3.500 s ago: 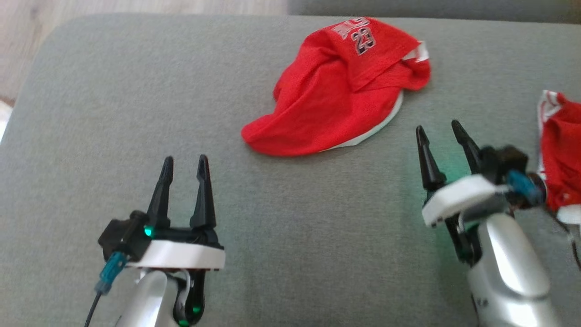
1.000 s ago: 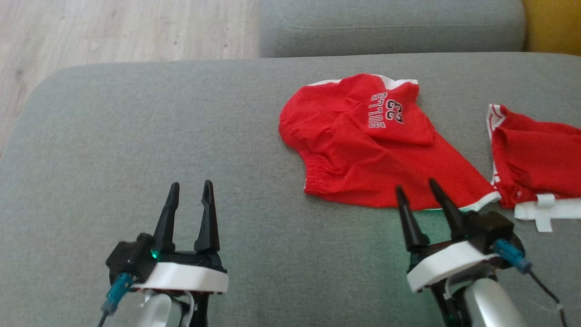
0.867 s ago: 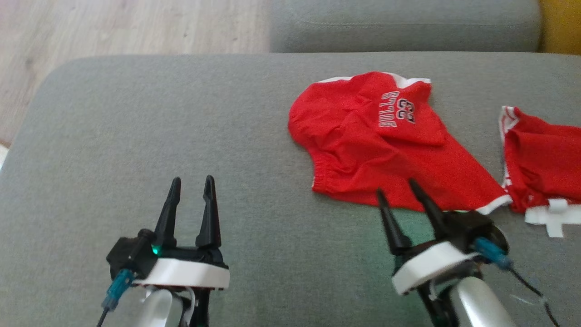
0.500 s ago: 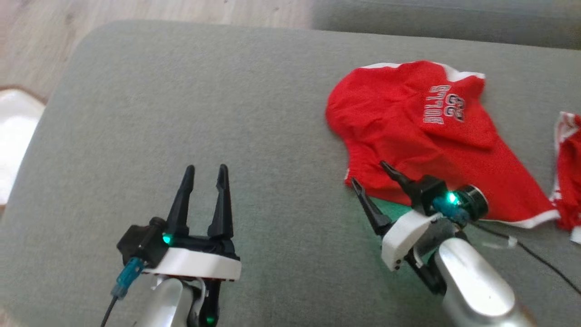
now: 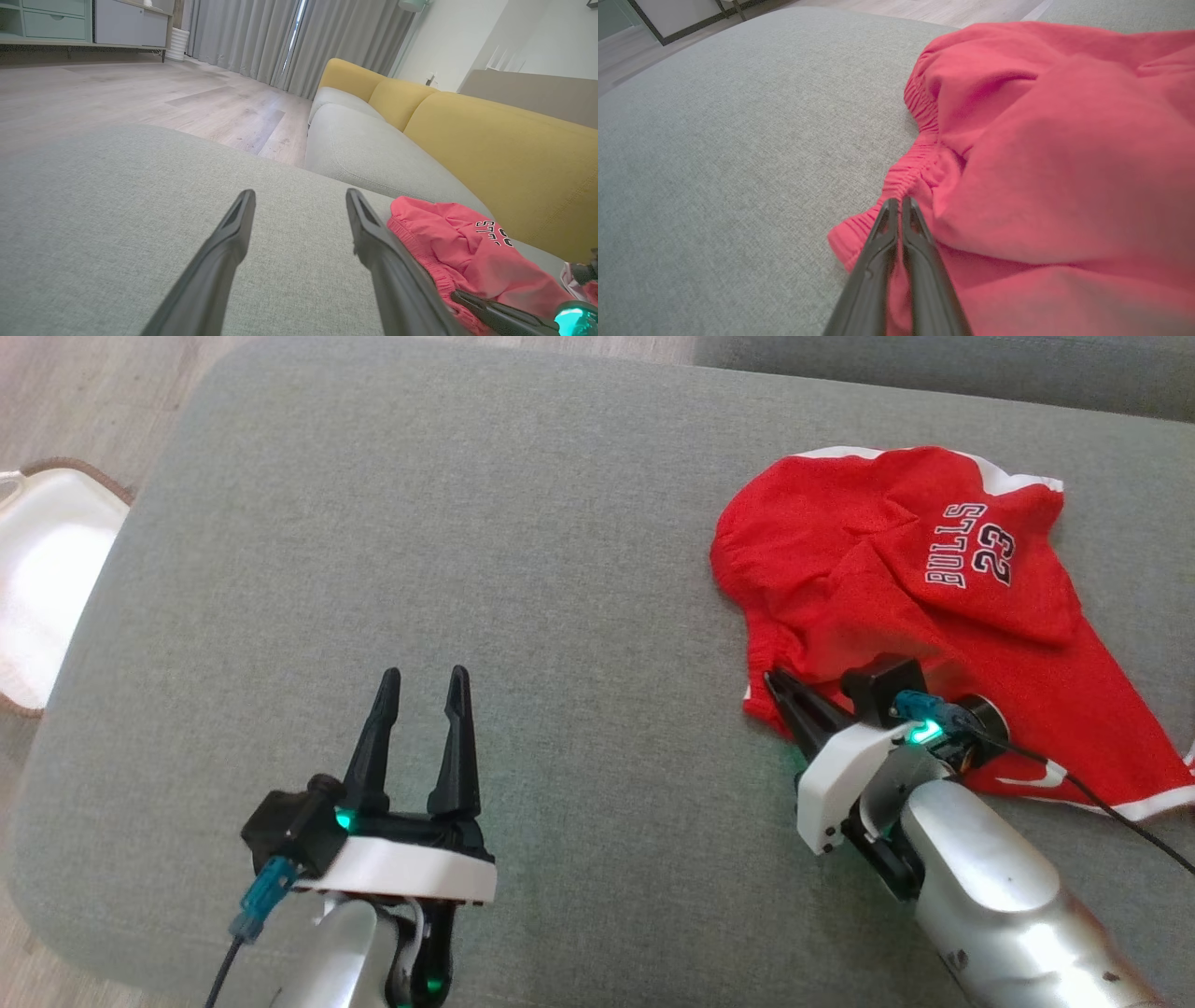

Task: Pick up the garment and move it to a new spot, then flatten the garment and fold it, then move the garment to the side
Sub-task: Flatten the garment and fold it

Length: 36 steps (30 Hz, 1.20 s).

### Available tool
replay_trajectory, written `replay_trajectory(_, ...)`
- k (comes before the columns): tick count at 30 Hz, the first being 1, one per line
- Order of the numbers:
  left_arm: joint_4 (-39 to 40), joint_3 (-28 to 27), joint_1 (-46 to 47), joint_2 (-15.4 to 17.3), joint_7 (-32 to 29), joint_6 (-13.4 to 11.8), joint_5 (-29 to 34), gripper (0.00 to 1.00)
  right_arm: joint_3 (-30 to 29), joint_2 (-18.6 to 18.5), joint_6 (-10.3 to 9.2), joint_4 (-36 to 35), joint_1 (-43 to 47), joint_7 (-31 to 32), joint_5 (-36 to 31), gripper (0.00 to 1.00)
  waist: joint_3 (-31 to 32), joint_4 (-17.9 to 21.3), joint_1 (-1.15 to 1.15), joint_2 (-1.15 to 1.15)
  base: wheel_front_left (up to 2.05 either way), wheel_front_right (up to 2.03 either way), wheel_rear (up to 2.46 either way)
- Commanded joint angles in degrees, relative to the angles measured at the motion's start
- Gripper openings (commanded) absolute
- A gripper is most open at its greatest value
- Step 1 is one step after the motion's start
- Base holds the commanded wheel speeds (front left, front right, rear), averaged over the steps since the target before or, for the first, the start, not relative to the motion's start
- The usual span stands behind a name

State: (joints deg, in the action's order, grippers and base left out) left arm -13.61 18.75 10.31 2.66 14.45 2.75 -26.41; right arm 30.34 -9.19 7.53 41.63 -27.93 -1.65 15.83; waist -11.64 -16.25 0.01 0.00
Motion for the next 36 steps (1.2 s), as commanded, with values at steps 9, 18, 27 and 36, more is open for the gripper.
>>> replay_trajectory(9,1.6,-1.7,2.5,0.2,0.5,-0.3,-0.2,1.00,4.6,1.7,-0.04,1.4,-4.2,-5.6,5.7,0.00,0.5,2.2,-0.01,0.00,0.00,0.00,0.00)
replay_trajectory(18,1.6,-2.0,2.4,0.2,0.5,-0.2,0.1,1.00,9.3,3.0,-0.04,-1.7,-5.1,-8.9,10.9,0.00,1.7,3.1,-0.01,0.00,0.00,0.00,0.00)
replay_trajectory(27,1.6,-2.4,1.4,0.2,0.5,-0.2,0.1,1.00,16.2,4.0,-0.04,-7.6,-4.1,-7.4,15.2,0.00,3.2,2.7,-0.01,0.00,0.00,0.00,0.00)
replay_trajectory(36,2.0,-3.2,0.6,0.2,0.5,-0.3,0.0,1.00,17.8,4.3,-0.04,-14.3,-3.6,-5.2,18.7,0.00,3.6,1.7,-0.01,0.00,0.00,0.00,0.00)
